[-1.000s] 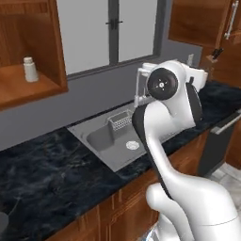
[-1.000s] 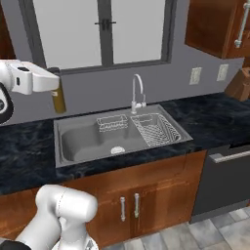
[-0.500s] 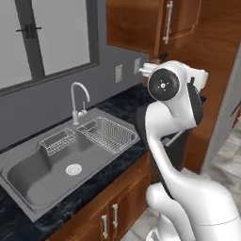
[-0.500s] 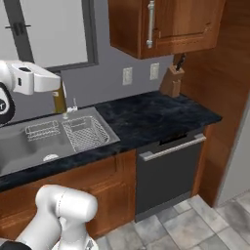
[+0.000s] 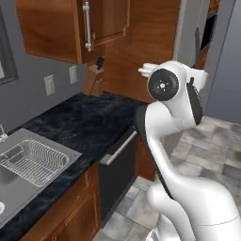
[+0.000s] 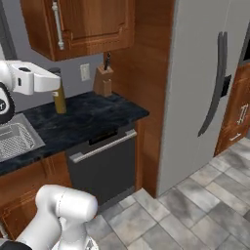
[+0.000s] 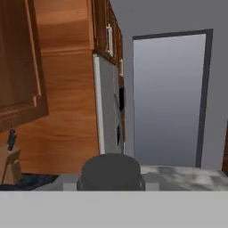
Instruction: Collect the turmeric, ketchup, and shaker from the cabinet and place them next to the stove.
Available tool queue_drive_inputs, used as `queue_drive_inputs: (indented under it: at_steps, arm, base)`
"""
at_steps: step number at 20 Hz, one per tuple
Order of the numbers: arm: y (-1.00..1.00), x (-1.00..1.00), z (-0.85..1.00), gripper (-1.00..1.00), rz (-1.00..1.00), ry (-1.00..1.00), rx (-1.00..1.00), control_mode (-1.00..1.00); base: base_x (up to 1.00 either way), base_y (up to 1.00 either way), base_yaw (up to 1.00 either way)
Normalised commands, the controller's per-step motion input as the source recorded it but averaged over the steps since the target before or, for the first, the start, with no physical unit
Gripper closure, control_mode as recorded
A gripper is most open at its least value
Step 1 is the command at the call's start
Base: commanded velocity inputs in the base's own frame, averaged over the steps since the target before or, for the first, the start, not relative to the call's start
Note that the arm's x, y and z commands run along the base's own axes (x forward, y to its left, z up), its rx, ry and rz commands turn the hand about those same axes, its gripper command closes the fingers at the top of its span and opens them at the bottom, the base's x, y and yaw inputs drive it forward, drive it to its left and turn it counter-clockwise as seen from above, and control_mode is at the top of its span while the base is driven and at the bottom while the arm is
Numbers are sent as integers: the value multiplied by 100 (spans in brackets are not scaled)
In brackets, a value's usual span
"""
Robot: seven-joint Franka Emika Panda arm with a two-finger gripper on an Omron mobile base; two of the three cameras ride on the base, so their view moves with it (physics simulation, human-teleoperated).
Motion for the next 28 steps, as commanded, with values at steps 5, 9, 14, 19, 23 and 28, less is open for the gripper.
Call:
queue_drive_inputs:
  at_steps: [5, 9, 14, 19, 23, 28]
  arm:
    - [0, 0, 0, 100, 0, 0, 0, 100]
    - [0, 0, 0, 100, 0, 0, 0, 100]
    - [0, 0, 0, 100, 0, 0, 0, 100]
    - [0, 0, 0, 100, 0, 0, 0, 100]
    - [0, 0, 0, 100, 0, 0, 0, 100]
    - [0, 0, 0, 100, 0, 0, 0, 100]
  base:
    - [15, -100, -39]
    - [16, -100, -39]
    - [24, -100, -38]
    - [37, -100, -37]
    - [52, -97, -36]
    - [69, -82, -34]
